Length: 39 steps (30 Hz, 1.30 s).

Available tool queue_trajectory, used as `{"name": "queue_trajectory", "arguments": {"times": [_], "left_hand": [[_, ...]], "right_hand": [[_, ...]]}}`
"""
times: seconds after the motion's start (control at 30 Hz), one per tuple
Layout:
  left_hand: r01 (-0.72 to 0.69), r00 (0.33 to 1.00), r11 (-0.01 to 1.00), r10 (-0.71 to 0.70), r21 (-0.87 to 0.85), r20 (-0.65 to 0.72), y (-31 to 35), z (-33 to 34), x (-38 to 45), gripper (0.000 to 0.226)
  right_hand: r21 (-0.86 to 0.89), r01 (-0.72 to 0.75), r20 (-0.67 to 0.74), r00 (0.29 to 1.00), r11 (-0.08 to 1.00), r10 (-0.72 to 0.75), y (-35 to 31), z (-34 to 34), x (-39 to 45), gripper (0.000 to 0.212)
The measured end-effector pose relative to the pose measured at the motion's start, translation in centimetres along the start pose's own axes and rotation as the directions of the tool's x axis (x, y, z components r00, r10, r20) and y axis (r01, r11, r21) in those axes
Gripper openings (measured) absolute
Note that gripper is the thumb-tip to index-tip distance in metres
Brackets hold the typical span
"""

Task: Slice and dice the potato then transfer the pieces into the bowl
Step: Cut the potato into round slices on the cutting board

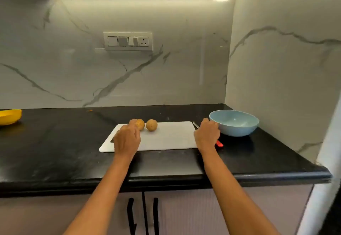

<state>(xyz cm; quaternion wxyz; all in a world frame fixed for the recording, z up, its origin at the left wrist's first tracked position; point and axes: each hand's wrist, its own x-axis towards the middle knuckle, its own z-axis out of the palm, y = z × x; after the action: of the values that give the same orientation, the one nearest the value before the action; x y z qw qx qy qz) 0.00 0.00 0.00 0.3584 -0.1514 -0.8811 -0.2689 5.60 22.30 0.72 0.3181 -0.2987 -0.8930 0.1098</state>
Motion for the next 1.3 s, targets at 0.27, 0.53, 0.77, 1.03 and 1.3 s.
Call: {"name": "queue_trajectory", "arguments": {"times": [0.27,0.53,0.77,1.03,1.3], "left_hand": [[0.022,0.999,1.0,-0.022,-0.018,-0.031,0.1,-0.7,-0.2,0.026],[0.015,0.999,0.999,-0.013,-0.043,0.036,0.5,0.7,0.6,0.029],[-0.042,0.981,0.991,0.017,0.124,0.196,2.8,4.7,4.6,0.05],[-0.121,0.954,0.951,0.033,0.285,0.297,2.6,5.5,4.8,0.03],[-0.055,0.905,0.945,0.183,-0.322,0.383,2.1,5.0,3.4,0.045]], "right_hand": [[-0.253,-0.087,0.056,0.993,0.964,0.104,0.6,0.1,-0.1,0.019],[-0.083,0.007,-0.031,0.999,0.997,-0.009,-1.3,1.3,0.8,0.019],[0.122,0.307,0.064,0.947,0.944,-0.316,-5.9,2.9,3.6,0.016],[0.159,0.199,0.211,0.95,0.967,-0.231,-5.4,3.8,4.3,0.014],[0.209,0.158,0.262,0.942,0.965,-0.211,-5.2,0.9,1.1,0.02]]}}
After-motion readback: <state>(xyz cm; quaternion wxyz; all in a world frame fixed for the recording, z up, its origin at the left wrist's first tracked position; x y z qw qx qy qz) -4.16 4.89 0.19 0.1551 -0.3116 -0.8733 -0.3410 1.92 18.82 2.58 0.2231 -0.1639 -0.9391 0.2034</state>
